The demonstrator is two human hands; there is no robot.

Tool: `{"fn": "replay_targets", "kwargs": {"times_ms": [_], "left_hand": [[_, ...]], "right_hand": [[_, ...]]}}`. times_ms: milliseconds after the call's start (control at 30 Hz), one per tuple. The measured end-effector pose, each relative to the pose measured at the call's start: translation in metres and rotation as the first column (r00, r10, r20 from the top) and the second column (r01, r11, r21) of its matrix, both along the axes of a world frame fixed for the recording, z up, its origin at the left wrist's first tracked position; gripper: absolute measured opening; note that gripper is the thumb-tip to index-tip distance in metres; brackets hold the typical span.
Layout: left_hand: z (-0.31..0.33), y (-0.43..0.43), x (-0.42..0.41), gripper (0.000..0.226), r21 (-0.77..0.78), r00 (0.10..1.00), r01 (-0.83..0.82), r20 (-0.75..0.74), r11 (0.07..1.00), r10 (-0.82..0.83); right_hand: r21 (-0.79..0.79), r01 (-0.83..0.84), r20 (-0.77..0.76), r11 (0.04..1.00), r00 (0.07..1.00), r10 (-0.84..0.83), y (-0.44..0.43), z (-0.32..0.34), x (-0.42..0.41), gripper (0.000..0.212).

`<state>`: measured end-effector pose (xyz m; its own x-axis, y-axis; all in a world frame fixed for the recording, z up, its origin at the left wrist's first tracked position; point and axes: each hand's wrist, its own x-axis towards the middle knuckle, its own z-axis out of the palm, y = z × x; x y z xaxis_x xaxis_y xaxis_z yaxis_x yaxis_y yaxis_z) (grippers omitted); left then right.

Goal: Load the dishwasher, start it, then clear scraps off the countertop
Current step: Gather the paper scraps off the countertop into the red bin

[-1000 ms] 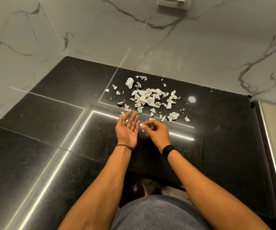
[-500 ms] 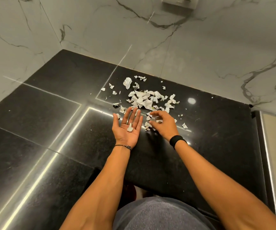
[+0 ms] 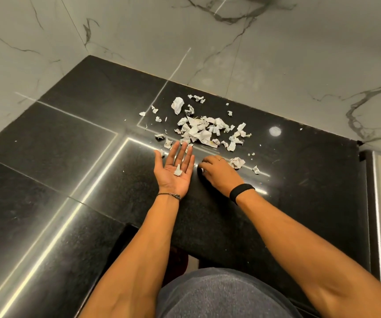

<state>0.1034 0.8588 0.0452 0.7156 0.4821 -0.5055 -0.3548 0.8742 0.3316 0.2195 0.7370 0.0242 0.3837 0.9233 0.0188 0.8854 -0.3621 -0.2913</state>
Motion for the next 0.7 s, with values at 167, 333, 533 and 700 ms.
{"fn": "replay_targets", "kwargs": {"times_ms": [167, 333, 533, 700], "left_hand": [[0.000, -0.004, 0.002, 0.067, 0.017, 0.999, 0.010, -0.031, 1.000, -0.010], [0.001, -0.010, 0.008, 0.065, 0.046, 0.997, 0.021, -0.069, 0.999, -0.018], [-0.005, -0.027, 0.023, 0.063, 0.010, 0.995, 0.089, -0.035, 0.996, -0.088], [-0.007, -0.037, 0.037, 0.061, -0.022, 0.992, 0.121, 0.036, 0.992, -0.121]], "right_hand": [[0.037, 0.042, -0.008, 0.998, 0.999, -0.041, -0.008, 0.007, -0.010, 0.016], [0.240, 0.467, -0.497, 0.851, 0.812, -0.305, -0.010, 0.036, -0.009, 0.015], [0.266, 0.452, -0.693, 0.851, 0.704, -0.157, -0.001, 0.074, -0.013, 0.027], [0.252, 0.366, -0.670, 0.896, 0.734, -0.111, -0.004, 0.076, -0.010, 0.020]]}}
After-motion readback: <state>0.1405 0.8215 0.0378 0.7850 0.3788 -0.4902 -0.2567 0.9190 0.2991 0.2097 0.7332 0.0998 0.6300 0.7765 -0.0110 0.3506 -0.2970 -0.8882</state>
